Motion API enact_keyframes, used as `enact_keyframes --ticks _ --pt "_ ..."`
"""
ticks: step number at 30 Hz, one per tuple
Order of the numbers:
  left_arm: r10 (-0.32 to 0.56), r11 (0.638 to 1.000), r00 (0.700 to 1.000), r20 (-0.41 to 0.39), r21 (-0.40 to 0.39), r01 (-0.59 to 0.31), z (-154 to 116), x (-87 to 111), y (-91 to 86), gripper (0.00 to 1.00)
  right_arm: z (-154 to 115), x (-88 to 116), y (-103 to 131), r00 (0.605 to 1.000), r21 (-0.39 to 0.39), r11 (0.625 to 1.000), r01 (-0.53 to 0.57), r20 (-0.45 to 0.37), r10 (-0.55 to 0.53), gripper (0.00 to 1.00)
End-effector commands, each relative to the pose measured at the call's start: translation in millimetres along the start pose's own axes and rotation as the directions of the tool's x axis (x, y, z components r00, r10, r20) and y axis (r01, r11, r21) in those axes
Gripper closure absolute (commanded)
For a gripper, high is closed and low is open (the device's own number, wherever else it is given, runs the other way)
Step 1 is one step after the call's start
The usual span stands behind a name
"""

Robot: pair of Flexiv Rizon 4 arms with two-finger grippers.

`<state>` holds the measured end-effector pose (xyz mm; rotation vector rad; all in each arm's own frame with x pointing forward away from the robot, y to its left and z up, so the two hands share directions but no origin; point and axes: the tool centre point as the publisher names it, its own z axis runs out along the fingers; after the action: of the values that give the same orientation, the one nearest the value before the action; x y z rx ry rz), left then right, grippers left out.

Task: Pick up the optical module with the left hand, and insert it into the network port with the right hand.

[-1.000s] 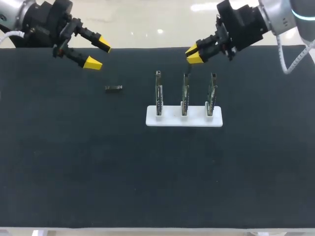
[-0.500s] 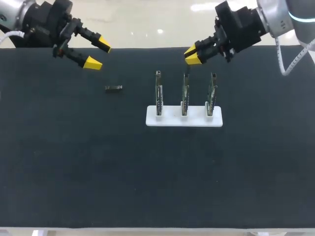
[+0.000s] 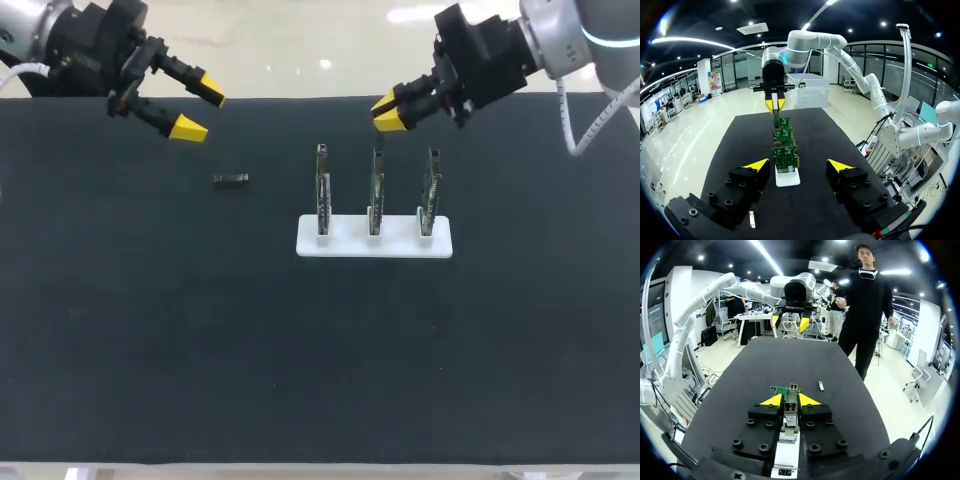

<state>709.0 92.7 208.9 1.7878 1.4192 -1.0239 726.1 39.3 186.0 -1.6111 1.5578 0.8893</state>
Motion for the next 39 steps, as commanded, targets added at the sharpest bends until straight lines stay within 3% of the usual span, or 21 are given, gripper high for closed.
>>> enact_keyframes --ticks 1,39 --pt "-0.001 1.000 1.000 -0.004 0.002 0.001 -0.2 -0.5 1.0 0.00 0.8 0.5 -0.6 1.000 0.001 1.000 -0.001 0.003 0.001 1.00" --pt "-0.001 1.000 1.000 -0.004 0.002 0.001 -0.2 -0.5 1.0 0.00 -0.1 5.4 2.9 1.000 0.002 1.000 0.002 0.008 -0.002 1.00"
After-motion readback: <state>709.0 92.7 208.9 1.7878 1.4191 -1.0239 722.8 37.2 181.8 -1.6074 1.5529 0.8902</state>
